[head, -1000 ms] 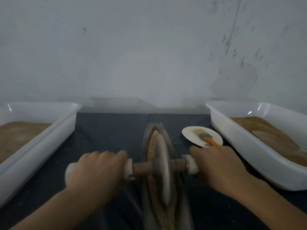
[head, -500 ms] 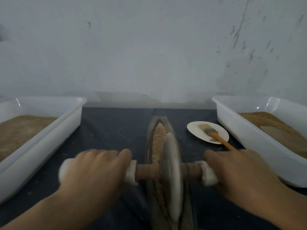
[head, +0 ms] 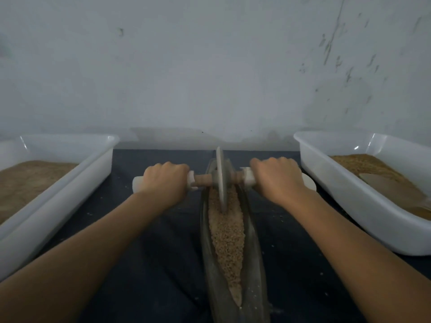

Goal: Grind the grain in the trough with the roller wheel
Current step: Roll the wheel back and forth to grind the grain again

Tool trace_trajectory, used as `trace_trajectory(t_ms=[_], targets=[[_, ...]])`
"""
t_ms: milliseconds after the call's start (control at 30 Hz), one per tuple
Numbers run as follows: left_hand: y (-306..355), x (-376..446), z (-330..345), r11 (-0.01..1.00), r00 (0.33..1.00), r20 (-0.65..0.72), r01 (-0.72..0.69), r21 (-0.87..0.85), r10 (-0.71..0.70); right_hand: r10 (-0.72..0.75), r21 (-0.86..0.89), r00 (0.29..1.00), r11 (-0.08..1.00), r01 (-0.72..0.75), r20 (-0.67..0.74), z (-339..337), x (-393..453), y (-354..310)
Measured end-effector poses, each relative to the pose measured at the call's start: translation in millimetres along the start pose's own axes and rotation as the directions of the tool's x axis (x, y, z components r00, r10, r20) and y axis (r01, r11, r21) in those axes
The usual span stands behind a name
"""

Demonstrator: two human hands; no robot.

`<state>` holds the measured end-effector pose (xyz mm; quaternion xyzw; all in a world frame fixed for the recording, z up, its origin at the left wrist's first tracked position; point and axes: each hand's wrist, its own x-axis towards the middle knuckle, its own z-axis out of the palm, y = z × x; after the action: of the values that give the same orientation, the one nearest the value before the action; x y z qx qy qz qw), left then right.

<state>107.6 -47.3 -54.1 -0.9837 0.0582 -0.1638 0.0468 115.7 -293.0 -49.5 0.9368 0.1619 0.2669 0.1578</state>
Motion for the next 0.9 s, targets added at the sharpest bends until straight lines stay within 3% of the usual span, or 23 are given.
trace_trajectory(t_ms=[233, 367, 467, 633, 800, 900], targets=[[5.5, -91.2, -34.7, 0.984, 0.994, -0.026, -0.104, 0.146, 0.109, -0.079, 0.159, 0.988, 0.986, 0.057, 0.131, -45.3, -93.0, 0.8], [-2.9, -130.9, -50.1, 0.969, 0.975, -0.059, -0.204, 0.139, 0.214, -0.099, 0.167, 0.942, 0.985, 0.046, 0.321, -78.2, -122.2, 2.8], [5.2, -120.5, -47.1, 0.972, 0.984, -0.039, -0.168, 0.165, 0.176, -0.076, 0.119, 0.967, 0.992, 0.048, 0.243, -70.7, -109.2, -2.3], [7.6, -46.5, -14.4, 0.998, 1.000, -0.005, 0.009, 0.068, -0.009, -0.026, 0.040, 0.999, 0.999, 0.024, 0.043, -16.6, -46.5, -1.3], [5.5, -17.0, -3.9, 0.997, 0.995, -0.103, -0.006, 0.080, 0.014, 0.053, 0.082, 0.998, 0.995, -0.051, -0.022, 5.6, -12.9, 1.1], [9.1, -45.1, -16.1, 0.992, 0.992, -0.106, -0.054, 0.114, 0.066, 0.005, 0.082, 1.000, 0.997, -0.005, -0.005, -4.5, -43.7, 1.6]])
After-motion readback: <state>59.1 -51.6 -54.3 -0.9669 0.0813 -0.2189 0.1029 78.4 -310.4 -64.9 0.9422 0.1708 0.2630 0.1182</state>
